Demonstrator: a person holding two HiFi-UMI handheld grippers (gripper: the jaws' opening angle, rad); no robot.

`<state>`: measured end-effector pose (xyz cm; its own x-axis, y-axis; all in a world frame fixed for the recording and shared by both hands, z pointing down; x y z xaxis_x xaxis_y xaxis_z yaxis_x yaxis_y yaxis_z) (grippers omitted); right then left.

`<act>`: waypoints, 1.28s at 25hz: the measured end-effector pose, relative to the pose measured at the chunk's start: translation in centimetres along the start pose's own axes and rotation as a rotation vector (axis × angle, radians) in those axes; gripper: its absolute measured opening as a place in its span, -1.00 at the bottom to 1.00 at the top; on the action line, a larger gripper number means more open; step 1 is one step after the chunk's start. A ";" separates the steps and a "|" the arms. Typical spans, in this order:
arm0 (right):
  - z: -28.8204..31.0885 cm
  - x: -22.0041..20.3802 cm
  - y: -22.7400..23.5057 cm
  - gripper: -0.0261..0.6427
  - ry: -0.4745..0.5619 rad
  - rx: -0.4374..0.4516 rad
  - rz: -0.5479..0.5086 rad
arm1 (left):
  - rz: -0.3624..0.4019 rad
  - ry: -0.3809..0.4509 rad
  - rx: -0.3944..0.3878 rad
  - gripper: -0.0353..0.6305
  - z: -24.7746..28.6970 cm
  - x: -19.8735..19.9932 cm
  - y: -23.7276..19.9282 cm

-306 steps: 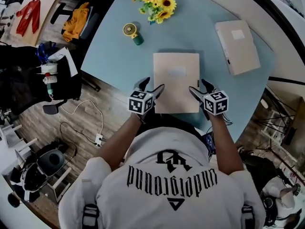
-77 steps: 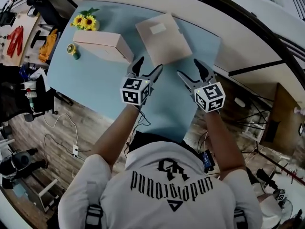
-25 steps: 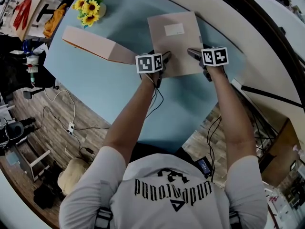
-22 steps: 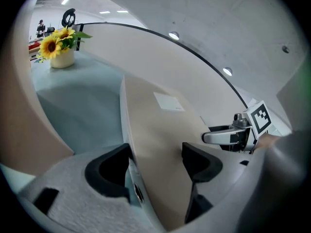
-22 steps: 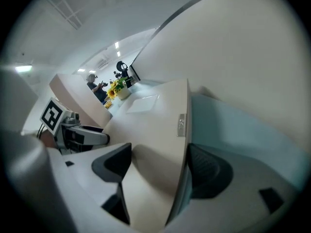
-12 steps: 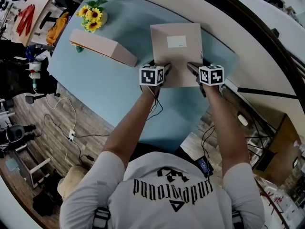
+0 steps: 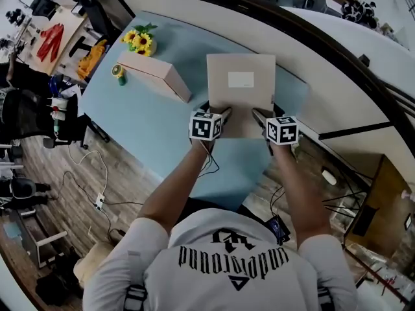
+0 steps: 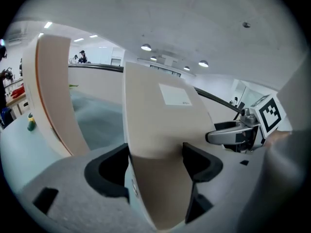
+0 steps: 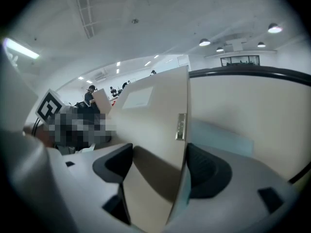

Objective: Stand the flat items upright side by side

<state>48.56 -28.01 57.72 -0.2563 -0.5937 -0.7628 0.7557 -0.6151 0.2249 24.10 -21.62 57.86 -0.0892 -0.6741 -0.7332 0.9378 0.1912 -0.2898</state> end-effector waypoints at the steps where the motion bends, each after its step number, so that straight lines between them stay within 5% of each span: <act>1: -1.0 0.0 -0.6 0.11 0.017 -0.005 -0.007 | 0.010 0.011 0.002 0.18 -1.0 0.0 0.5; 13: -9.4 -1.1 -7.7 0.10 0.155 -0.091 -0.027 | 0.118 0.107 -0.039 0.19 -10.0 -0.7 3.3; 32: -11.0 -1.9 -23.8 0.09 0.318 -0.378 0.066 | 0.352 0.131 -0.283 0.19 -18.4 1.1 -5.3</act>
<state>37.73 -6.55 47.12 -0.0487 -0.4010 -0.9148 0.9447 -0.3157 0.0882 12.83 -10.22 47.30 0.1591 -0.4411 -0.8833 0.7919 0.5913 -0.1526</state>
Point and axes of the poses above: the fingertips, and each gripper's own axes: z forward along the fingers, y to its right, x out of its top, the point moved 10 cm from there along -z, backward along the fingers, and after that the axes turned 3 degrees about -x, right-handed, at the moved point
